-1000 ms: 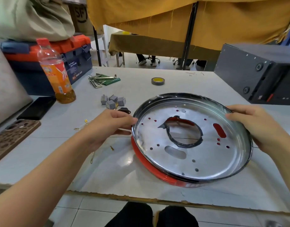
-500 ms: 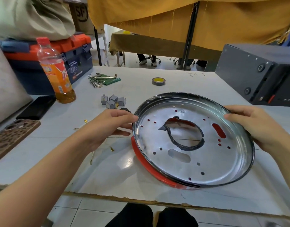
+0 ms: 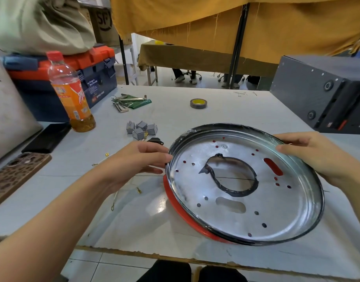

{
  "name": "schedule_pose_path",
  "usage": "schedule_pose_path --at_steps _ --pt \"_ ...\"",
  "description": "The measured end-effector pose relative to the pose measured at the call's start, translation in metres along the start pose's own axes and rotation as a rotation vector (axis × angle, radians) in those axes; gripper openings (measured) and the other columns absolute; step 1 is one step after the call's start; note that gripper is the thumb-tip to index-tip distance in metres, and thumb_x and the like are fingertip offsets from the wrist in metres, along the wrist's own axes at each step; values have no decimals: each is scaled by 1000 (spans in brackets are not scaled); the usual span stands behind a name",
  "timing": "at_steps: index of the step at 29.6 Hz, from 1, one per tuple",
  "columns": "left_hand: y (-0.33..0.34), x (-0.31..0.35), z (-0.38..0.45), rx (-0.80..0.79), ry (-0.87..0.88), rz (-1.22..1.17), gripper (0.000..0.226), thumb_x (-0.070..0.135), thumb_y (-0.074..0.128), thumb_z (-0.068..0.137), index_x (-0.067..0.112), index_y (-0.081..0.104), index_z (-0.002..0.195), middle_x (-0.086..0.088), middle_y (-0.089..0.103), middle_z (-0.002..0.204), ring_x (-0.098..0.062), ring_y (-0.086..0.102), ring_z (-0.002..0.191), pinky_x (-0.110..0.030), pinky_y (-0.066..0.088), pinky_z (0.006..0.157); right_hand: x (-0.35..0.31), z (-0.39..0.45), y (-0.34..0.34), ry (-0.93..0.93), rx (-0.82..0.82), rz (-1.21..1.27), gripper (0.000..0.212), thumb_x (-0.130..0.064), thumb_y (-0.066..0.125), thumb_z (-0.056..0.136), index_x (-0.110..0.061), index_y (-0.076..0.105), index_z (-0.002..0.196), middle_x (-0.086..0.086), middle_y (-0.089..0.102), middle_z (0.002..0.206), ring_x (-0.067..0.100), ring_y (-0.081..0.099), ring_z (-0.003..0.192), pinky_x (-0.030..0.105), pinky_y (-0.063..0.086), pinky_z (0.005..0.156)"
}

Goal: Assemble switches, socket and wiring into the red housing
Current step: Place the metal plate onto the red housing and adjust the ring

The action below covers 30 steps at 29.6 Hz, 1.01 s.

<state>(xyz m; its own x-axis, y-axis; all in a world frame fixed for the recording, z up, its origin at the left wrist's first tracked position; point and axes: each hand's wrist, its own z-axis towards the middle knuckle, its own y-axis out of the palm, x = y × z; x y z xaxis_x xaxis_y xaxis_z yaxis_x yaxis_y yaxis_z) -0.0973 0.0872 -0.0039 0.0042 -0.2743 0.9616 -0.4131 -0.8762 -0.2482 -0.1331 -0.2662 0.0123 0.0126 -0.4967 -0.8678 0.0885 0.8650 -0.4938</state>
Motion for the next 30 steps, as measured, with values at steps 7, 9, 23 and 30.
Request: schedule_pose_path --at_steps 7,9,23,30 --pt "2 0 2 16 -11 -11 27 28 71 68 15 75 91 -8 73 98 -16 68 88 -31 54 88 6 6 1 -6 -17 -2 31 -3 59 88 -30 72 93 -6 75 85 11 71 73 22 58 64" --pt "2 0 3 21 -11 -14 27 28 71 67 15 75 90 -8 73 98 -16 68 87 -27 55 84 6 7 0 -15 -28 -4 33 -2 58 88 -32 72 90 -6 75 85 11 71 73 18 57 61" --pt "2 1 2 43 -40 -54 36 15 76 69 4 69 103 -15 72 100 -18 69 84 -18 53 71 5 13 2 -14 -46 -80 32 -5 60 88 -35 72 85 -12 74 83 7 70 74 23 51 64" --pt "3 3 2 48 -55 -58 19 10 62 84 5 70 101 -12 73 97 -17 69 82 -18 54 71 6 16 1 24 -38 -129 25 -9 60 89 -31 73 91 -8 74 82 15 70 78 30 53 70"
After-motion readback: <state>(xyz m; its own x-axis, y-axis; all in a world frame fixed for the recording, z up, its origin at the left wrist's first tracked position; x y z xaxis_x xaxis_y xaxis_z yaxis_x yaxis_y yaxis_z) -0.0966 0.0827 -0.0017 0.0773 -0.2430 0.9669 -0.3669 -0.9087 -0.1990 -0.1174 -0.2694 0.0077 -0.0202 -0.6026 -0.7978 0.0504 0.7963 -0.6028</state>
